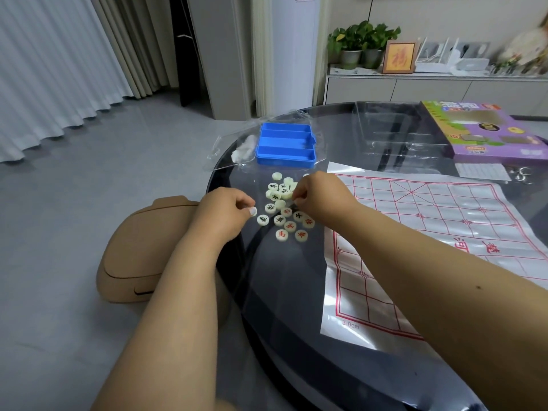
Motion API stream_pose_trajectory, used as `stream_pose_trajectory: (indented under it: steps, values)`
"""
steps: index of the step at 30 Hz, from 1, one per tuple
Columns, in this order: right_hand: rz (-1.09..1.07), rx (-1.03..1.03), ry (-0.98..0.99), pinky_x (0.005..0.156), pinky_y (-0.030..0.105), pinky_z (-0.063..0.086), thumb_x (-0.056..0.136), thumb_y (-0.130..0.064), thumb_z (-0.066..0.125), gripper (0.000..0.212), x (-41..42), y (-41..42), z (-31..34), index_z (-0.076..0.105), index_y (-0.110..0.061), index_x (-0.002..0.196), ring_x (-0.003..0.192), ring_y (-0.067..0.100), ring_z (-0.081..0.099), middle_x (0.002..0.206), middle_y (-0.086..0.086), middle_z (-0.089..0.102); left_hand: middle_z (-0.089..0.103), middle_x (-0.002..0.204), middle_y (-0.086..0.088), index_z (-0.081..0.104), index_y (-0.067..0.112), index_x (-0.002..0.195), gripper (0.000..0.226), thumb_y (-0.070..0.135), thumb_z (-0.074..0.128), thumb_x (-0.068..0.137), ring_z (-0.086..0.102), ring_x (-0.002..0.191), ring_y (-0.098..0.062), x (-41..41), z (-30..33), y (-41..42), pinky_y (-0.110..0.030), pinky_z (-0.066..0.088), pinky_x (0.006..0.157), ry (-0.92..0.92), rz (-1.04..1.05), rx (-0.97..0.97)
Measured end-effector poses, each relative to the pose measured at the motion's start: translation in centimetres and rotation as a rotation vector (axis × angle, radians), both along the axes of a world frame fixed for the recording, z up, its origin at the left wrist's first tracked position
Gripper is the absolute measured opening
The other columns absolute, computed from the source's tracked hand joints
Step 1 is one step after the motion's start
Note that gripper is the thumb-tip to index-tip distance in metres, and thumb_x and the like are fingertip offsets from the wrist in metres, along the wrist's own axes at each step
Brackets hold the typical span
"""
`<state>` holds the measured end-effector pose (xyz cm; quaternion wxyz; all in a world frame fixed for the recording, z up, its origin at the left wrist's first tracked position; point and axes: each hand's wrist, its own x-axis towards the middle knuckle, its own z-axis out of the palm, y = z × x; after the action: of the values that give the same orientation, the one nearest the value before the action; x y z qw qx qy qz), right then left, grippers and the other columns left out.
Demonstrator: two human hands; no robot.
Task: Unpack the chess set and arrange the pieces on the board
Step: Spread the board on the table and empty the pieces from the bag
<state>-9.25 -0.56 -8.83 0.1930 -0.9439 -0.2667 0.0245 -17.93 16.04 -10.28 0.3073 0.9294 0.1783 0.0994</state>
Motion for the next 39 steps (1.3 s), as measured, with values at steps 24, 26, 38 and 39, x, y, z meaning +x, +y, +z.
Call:
stream_pose_trajectory:
  steps: [24,26,38,39]
  values:
    - [0.313,-0.181,-0.146,0.075,0.026,0.040,0.085,-0.009,0.063,0.034,0.6,0.0,0.6,0.068,-0.028,0.113,0.099,0.016,0.051,0.107,-0.002,0.058,0.052,0.096,0.008,0.075,0.032,0.093,0.018,0.027,0.079,0.076,0.038,0.098,-0.011,0.3,-0.2,-1.7,-0.019,0.029,0.088,-0.078,-0.260,0.154]
    - [0.320,-0.191,-0.152,0.073,0.024,0.037,0.086,-0.010,0.063,0.032,0.6,-0.1,0.7,0.068,-0.026,0.113,0.098,0.016,0.051,0.108,-0.002,0.058,0.052,0.095,0.008,0.076,0.030,0.092,0.015,0.027,0.078,0.077,0.038,0.097,-0.011,0.5,-0.5,-1.6,-0.018,0.028,0.088,-0.109,-0.237,0.164]
    - [0.218,-0.262,-0.094,0.082,0.031,0.047,0.095,-0.019,0.052,0.022,0.9,0.7,0.1,0.064,-0.014,0.112,0.092,0.021,0.056,0.102,0.006,0.058,0.049,0.091,0.015,0.074,0.035,0.098,0.028,0.022,0.082,0.074,0.048,0.096,-0.014,0.1,-0.3,0.0,-0.023,0.038,0.085,-0.076,-0.246,0.081]
    - [0.201,-0.259,-0.089,0.079,0.031,0.047,0.094,-0.016,0.051,0.021,0.9,0.6,0.0,0.064,-0.013,0.111,0.089,0.021,0.055,0.099,0.006,0.057,0.050,0.092,0.013,0.074,0.035,0.098,0.029,0.021,0.082,0.073,0.049,0.094,-0.013,-0.1,-0.3,0.2,-0.021,0.038,0.082,-0.068,-0.251,0.061]
